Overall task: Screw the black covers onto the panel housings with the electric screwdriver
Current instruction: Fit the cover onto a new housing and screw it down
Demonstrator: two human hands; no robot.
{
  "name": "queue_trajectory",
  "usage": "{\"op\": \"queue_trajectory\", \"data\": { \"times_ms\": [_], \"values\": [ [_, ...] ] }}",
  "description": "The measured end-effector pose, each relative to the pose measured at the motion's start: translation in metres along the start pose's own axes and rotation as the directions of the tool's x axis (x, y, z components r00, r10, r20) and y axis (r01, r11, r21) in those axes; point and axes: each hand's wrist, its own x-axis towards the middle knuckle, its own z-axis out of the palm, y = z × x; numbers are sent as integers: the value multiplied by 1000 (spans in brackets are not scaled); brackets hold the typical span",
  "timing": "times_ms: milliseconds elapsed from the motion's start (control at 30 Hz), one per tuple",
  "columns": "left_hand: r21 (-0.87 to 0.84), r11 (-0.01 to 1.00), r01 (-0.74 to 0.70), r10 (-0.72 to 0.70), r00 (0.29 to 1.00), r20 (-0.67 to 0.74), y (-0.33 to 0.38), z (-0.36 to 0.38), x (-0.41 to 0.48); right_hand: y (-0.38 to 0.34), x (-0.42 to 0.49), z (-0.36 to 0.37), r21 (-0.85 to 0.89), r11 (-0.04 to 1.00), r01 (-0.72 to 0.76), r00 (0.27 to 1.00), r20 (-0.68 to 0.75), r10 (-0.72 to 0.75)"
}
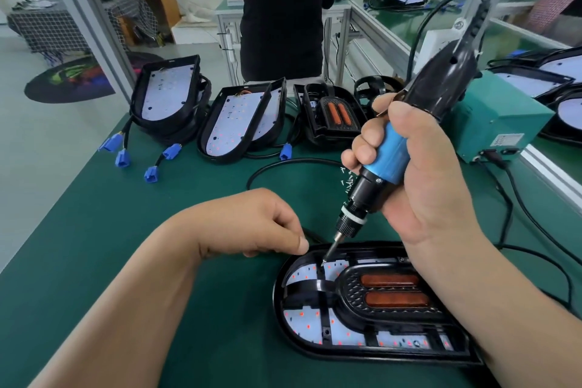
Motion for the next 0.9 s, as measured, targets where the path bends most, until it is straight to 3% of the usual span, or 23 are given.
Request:
{"op": "queue_trajectory", "data": {
  "times_ms": [667, 900],
  "values": [
    [17, 1000, -12, 13, 1000, -6, -2, 2, 3, 5, -4, 3, -82, 996, 19, 996, 92, -11],
    [15, 1000, -2, 2, 1000, -10, -1, 3, 3, 3, -11, 10, -96, 994, 52, 943, 332, -17]
  ]
}}
